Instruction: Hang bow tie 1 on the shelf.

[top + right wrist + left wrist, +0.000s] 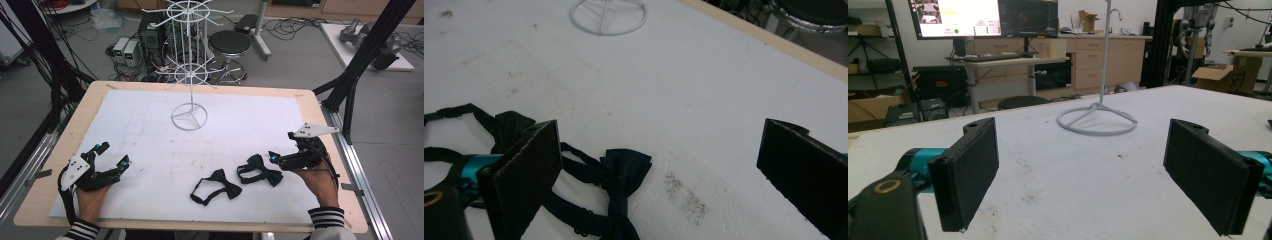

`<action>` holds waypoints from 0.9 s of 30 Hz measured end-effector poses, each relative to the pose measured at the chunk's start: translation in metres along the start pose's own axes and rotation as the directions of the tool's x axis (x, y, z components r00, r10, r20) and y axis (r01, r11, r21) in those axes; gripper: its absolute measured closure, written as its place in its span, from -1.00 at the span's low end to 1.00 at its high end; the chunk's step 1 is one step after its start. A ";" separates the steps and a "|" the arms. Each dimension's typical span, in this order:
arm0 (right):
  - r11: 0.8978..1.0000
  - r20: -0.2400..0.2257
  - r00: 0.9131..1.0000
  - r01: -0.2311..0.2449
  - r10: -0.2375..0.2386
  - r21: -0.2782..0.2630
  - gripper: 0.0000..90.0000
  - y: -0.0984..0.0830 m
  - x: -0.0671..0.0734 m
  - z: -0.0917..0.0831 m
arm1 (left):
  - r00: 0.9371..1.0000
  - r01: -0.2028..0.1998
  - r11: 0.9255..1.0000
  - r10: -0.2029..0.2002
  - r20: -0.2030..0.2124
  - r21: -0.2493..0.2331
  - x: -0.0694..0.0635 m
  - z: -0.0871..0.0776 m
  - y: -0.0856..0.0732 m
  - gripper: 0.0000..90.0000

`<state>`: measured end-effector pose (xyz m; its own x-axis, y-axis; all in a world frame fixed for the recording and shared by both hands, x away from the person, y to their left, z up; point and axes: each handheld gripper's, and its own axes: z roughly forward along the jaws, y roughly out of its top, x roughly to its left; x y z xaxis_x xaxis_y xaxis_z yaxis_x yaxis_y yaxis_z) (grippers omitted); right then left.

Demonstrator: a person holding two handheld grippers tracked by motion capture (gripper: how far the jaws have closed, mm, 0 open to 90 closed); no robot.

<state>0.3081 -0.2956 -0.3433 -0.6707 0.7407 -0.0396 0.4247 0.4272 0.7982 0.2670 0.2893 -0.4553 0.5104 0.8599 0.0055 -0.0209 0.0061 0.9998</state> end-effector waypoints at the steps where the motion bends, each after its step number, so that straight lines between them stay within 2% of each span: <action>1: 1.000 -0.002 1.000 0.002 -0.002 0.018 -0.92 0.001 0.000 0.002 | 1.000 0.000 1.000 0.000 0.000 0.001 0.000 0.000 0.000 -0.67; 5: 0.995 0.003 1.000 0.022 -0.023 0.092 -0.90 0.005 0.000 0.010 | 1.000 -0.001 1.000 0.001 0.000 0.001 0.000 0.000 0.000 -0.67; 7: 0.992 -0.009 0.999 0.033 -0.032 0.120 -0.89 0.005 0.000 0.014 | 1.000 -0.001 1.000 0.001 0.000 0.001 0.000 0.000 0.000 -0.67; 9: 0.986 -0.013 0.999 0.046 -0.044 0.159 -0.89 0.005 0.001 0.020 | 1.000 -0.001 1.000 0.001 0.000 0.001 0.000 0.000 0.000 -0.67; 11: 0.980 0.004 0.999 0.052 -0.054 0.194 -0.89 0.005 0.001 0.024 | 1.000 0.000 1.000 0.000 0.000 0.000 0.000 0.000 0.000 -0.67; 12: 0.976 0.003 0.999 0.045 -0.046 0.211 -0.88 0.005 0.001 0.026 | 1.000 -0.001 1.000 0.001 0.000 0.002 0.000 0.000 0.000 -0.67; 16: 0.968 -0.012 0.999 0.033 -0.031 0.248 -0.86 0.004 0.000 0.032 | 1.000 -0.001 1.000 0.001 0.000 0.001 0.000 0.000 0.000 -0.67; 21: 0.950 -0.011 0.999 0.048 -0.047 0.307 -0.85 0.002 0.001 0.039 | 1.000 0.000 1.000 0.000 -0.001 0.001 0.000 0.000 0.000 -0.67; 24: 0.941 -0.027 0.998 0.061 -0.055 0.333 -0.66 0.002 0.002 0.043 | 1.000 -0.001 1.000 0.001 0.000 0.001 0.000 0.000 0.000 -0.67; 27: 0.934 -0.043 0.997 0.073 -0.062 0.349 -0.65 0.002 0.004 0.047 | 1.000 -0.001 1.000 0.001 0.000 0.002 0.000 0.000 0.000 -0.67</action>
<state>0.3354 -0.2674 -0.3699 -0.7211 0.6900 -0.0628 0.5601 0.6339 0.5333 0.2669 0.2892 -0.4552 0.5101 0.8601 0.0068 -0.0203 0.0041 0.9998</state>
